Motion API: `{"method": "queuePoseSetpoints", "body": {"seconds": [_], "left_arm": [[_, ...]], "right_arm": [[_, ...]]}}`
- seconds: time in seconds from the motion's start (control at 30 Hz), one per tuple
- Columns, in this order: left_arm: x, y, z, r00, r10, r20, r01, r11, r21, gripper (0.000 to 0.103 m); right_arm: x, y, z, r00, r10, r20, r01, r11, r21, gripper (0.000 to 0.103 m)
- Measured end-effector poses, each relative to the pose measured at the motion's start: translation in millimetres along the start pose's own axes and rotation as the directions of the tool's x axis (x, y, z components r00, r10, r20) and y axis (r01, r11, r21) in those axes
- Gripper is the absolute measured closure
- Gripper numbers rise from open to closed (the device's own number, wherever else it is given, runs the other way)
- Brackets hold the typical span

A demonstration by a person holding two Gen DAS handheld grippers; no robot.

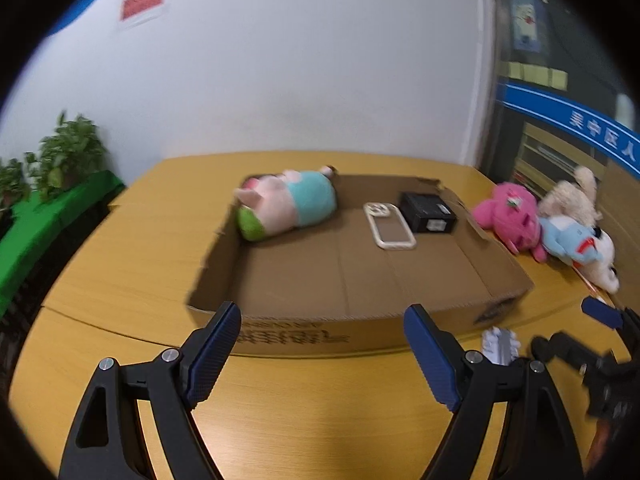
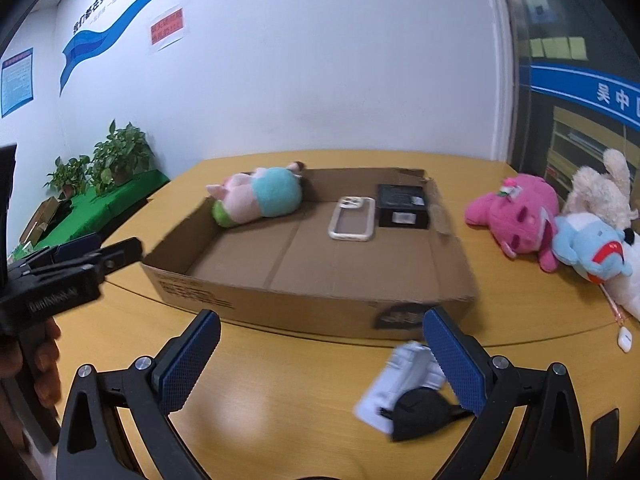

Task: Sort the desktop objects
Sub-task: 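Move the right gripper down to the black sunglasses on the table, then close the right gripper on the sunglasses frame and lift them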

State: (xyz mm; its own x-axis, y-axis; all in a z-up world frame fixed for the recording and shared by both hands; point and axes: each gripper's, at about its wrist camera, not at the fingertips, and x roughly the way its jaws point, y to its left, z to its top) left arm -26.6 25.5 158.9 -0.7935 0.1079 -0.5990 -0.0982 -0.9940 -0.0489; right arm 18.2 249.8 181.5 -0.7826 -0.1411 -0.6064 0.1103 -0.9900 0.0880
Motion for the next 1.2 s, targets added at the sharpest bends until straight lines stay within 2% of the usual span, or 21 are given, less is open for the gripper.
{"method": "queuePoseSetpoints", "body": {"seconds": [0.07, 0.17, 0.23, 0.33, 0.4, 0.5, 0.57, 0.63, 0.7, 0.77, 0.83, 0.87, 0.93, 1.03, 1.2], "left_arm": [[9.1, -5.9, -7.8, 0.999, -0.043, -0.022, 0.044, 0.999, 0.016, 0.019], [26.9, -20.3, -21.2, 0.987, -0.136, -0.079, 0.139, 0.99, 0.025, 0.019], [41.2, -32.1, -29.2, 0.972, -0.192, -0.133, 0.196, 0.981, 0.014, 0.02], [59.0, -51.2, -36.4, 0.943, -0.27, -0.196, 0.275, 0.961, -0.003, 0.02], [67.5, -62.8, -38.8, 0.926, -0.304, -0.224, 0.311, 0.95, -0.003, 0.02], [77.9, -78.5, -40.8, 0.906, -0.34, -0.254, 0.353, 0.936, 0.007, 0.02], [82.7, -86.5, -42.1, 0.896, -0.355, -0.268, 0.37, 0.929, 0.006, 0.021], [85.1, -92.4, -43.3, 0.888, -0.368, -0.276, 0.384, 0.923, 0.007, 0.021], [86.5, -96.1, -46.2, 0.875, -0.389, -0.287, 0.408, 0.913, 0.004, 0.021], [88.2, -98.5, -49.3, 0.86, -0.413, -0.299, 0.433, 0.902, -0.002, 0.021], [87.9, -98.4, -53.1, 0.845, -0.434, -0.312, 0.454, 0.891, -0.01, 0.021], [87.4, -96.8, -55.5, 0.838, -0.445, -0.316, 0.463, 0.886, -0.018, 0.021], [86.6, -89.4, -61.5, 0.829, -0.454, -0.328, 0.467, 0.883, -0.043, 0.021], [83.2, -71.4, -71.2, 0.82, -0.46, -0.341, 0.458, 0.884, -0.092, 0.021], [70.3, -32.3, -86.0, 0.829, -0.443, -0.34, 0.42, 0.896, -0.144, 0.021]], "right_arm": [[3.2, -28.3, -14.1, 0.999, -0.034, -0.037, 0.035, 0.999, 0.026, 0.0], [16.7, -83.7, -42.3, 0.988, -0.058, -0.142, 0.076, 0.99, 0.121, 0.001], [26.0, -112.8, -57.9, 0.978, -0.059, -0.2, 0.098, 0.976, 0.194, 0.003], [38.4, -136.2, -73.2, 0.972, -0.017, -0.235, 0.082, 0.959, 0.272, 0.008], [45.9, -136.6, -76.0, 0.968, -0.014, -0.25, 0.083, 0.961, 0.264, 0.008], [61.3, -133.2, -78.1, 0.963, 0.037, -0.266, 0.04, 0.959, 0.279, 0.009], [71.7, -130.6, -76.9, 0.959, 0.038, -0.282, 0.043, 0.96, 0.277, 0.014], [81.3, -131.9, -77.3, 0.953, 0.026, -0.303, 0.057, 0.963, 0.263, 0.024], [85.4, -136.1, -79.2, 0.95, 0.063, -0.305, 0.027, 0.959, 0.282, 0.025], [85.0, -139.1, -81.0, 0.947, 0.099, -0.307, -0.007, 0.958, 0.288, 0.031], [82.5, -137.2, -81.9, 0.941, 0.144, -0.307, -0.051, 0.955, 0.292, 0.047], [80.9, -133.3, -82.7, 0.936, 0.169, -0.309, -0.076, 0.953, 0.292, 0.051], [78.4, -119.3, -86.7, 0.92, 0.229, -0.319, -0.134, 0.947, 0.292, 0.069], [75.7, -89.6, -98.8, 0.894, 0.29, -0.341, -0.193, 0.937, 0.291, 0.074], [72.4, -24.4, -121.7, 0.814, 0.444, -0.374, -0.331, 0.884, 0.33, 0.082]]}}
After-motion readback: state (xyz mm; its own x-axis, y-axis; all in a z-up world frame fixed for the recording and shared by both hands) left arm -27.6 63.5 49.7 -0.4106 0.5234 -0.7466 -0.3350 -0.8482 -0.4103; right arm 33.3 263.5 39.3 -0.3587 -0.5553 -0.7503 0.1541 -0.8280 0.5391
